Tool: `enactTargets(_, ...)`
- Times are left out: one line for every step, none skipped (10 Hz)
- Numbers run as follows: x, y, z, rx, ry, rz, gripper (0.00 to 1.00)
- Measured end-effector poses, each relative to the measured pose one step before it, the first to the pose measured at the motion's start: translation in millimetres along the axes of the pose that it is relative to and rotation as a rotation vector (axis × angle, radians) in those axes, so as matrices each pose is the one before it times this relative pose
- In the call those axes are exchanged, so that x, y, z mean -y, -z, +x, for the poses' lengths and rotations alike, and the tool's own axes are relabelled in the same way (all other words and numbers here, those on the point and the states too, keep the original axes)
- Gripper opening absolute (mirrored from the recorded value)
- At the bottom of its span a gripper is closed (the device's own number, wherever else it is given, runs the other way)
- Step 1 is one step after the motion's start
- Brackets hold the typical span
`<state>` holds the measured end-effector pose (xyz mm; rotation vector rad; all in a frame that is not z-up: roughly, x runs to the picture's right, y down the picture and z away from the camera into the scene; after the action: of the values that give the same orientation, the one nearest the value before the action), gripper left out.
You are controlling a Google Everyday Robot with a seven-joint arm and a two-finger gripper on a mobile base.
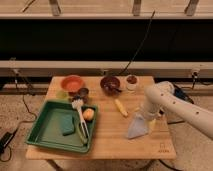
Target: Place towel in table surface
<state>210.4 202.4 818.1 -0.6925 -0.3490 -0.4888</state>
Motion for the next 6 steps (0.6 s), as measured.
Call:
enactTargets(1.58, -4.76, 1.80, -0.00161, 0.00099, -0.00312, 0.80)
enactTargets(1.00, -3.42, 1.51, -0.00034, -0.00064, -0.00041, 0.80)
enactTargets(-0.14, -2.75, 1.41, -0.00081, -0.00092, -0.00124, 0.80)
enactTargets(-0.28, -5.39, 2.29, -0.00077, -0.00070, -0.00176, 0.80)
enactTargets(-0.53, -2.62, 0.71, 0.00044, -0.00038, -0.00154, 0.80)
enactTargets(-1.28, -4.51, 1.68, -0.00017, -0.00142, -0.00338, 0.80)
